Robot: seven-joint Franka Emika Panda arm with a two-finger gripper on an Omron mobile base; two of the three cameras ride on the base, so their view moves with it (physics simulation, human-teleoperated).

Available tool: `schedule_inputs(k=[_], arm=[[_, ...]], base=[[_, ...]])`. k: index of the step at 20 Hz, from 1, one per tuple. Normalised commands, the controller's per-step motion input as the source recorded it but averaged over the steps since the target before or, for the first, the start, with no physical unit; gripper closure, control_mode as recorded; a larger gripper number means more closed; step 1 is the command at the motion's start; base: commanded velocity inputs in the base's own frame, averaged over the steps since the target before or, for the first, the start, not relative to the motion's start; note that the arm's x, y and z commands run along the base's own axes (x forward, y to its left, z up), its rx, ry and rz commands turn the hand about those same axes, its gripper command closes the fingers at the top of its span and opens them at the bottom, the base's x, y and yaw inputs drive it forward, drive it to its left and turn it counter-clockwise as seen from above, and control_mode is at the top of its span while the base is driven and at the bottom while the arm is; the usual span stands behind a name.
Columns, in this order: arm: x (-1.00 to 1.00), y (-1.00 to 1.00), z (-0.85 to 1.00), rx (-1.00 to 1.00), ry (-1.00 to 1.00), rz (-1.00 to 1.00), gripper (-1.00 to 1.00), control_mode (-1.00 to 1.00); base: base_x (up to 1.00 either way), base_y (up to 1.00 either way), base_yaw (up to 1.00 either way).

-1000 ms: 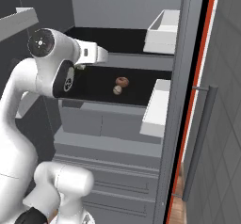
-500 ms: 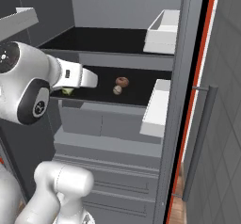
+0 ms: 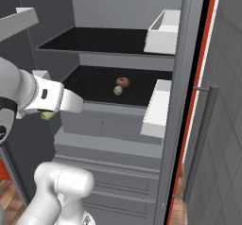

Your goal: Pick the egg and butter from the fridge and place them by the bowl for mixing.

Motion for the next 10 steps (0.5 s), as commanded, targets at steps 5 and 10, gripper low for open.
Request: schedule_inputs(k=[5,10], arm=[[-0.56,0.01,-0.08,0.01,0.05,0.0,1.0,-1.0],[-0.3,0.01,0.02,0.0,0.04,0.0,1.0,-1.0]], base=[[0.0,0.0,0.0],[0.0,0.0,0.0]])
